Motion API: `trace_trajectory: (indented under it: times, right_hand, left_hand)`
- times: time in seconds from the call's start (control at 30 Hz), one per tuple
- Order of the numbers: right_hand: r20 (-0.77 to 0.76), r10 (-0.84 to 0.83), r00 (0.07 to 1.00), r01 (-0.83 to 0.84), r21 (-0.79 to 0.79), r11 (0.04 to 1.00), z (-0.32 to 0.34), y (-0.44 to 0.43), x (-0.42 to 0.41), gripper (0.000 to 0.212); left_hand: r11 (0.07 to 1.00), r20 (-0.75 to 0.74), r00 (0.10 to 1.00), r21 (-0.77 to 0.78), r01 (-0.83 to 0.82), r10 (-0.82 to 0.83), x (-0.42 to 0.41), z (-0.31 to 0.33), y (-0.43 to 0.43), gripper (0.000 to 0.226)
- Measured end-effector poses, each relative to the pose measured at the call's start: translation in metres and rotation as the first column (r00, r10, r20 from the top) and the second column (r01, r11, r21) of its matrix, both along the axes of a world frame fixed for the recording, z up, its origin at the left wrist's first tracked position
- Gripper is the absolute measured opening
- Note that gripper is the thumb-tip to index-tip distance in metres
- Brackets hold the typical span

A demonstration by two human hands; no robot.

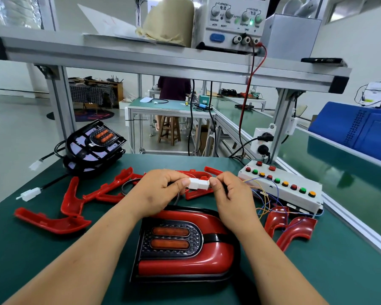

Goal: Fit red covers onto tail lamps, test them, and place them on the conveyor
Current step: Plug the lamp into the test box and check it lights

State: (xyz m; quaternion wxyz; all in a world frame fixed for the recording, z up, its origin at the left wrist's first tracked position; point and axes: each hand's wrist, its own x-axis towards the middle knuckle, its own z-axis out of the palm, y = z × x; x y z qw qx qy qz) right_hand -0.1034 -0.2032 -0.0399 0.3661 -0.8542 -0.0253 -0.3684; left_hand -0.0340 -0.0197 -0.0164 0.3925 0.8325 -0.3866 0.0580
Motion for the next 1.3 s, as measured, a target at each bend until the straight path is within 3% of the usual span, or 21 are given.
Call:
trace_trajectory:
  times: [0.53,0.7,1.3]
  right_hand:
    - [0.022,-0.026,0.999,0.026,-0.006,1.000,-0.001,0.007,0.000,0.026]
    - [-0.009,-0.022,1.000,0.022,0.014,1.000,-0.001,0.009,0.001,0.027]
    - [-0.121,-0.016,0.993,0.018,0.016,1.000,-0.001,0.013,0.002,0.032]
  left_hand:
    - [0.998,0.010,0.999,-0.021,0.052,-0.052,-0.002,0.001,-0.005,0.020]
    - [0.998,0.006,0.998,-0.006,0.059,-0.059,-0.004,0.002,-0.008,0.032]
    - [1.000,0.036,0.999,0.003,0.010,-0.011,-0.008,-0.003,-0.007,0.017]
